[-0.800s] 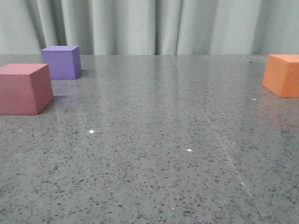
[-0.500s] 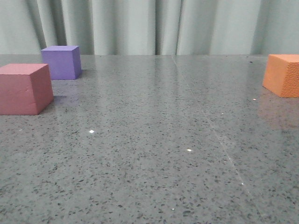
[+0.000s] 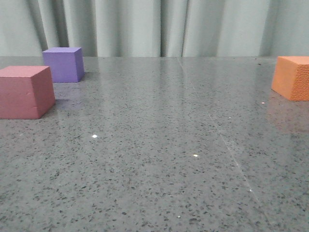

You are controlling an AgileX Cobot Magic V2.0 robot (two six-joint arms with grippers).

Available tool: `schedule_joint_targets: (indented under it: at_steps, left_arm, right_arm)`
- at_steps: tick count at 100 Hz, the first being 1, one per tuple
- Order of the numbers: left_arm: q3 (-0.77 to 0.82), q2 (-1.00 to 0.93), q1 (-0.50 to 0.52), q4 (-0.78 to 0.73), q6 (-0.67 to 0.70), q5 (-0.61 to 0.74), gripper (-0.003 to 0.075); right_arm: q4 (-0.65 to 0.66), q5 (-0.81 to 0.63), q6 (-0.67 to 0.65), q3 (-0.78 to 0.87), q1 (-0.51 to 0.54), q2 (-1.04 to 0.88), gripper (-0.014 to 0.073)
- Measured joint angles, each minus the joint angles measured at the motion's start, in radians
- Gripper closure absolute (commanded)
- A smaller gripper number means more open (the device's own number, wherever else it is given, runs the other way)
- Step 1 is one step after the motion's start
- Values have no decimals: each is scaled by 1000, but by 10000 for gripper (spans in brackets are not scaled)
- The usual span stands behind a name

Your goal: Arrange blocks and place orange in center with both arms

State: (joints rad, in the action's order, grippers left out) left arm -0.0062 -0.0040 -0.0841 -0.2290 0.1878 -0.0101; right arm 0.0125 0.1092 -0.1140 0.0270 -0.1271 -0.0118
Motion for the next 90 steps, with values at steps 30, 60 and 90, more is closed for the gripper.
schedule_joint_targets:
  at_steps: [30,60,90]
  left_arm:
    - [0,0,0,0,0,0,739]
    - [0,0,0,0,0,0,739]
    - [0,0,0,0,0,0,739]
  right_arm:
    - [0,24,-14,-88,0,0,661]
    - [-2,450,-17,-502,0,303,661]
    - [-2,529,-21,-817,0,719,661]
